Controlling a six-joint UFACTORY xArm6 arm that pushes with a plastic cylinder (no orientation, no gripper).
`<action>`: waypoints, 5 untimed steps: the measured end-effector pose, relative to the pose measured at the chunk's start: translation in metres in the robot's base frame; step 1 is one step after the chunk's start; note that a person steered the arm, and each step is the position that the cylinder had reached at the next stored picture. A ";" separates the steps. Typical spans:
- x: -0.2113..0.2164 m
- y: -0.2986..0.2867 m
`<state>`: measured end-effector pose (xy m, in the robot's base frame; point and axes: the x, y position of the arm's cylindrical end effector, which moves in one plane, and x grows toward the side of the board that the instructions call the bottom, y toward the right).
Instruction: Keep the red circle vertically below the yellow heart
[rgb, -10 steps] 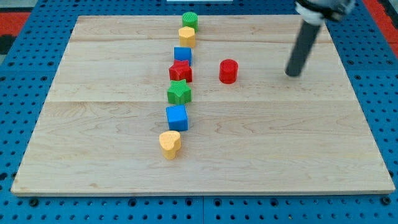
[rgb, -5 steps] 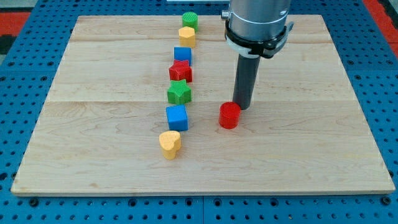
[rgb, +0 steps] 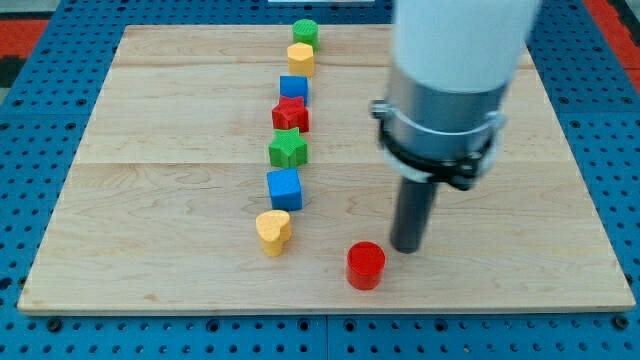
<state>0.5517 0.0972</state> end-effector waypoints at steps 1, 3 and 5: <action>0.024 -0.013; 0.032 -0.073; 0.032 -0.122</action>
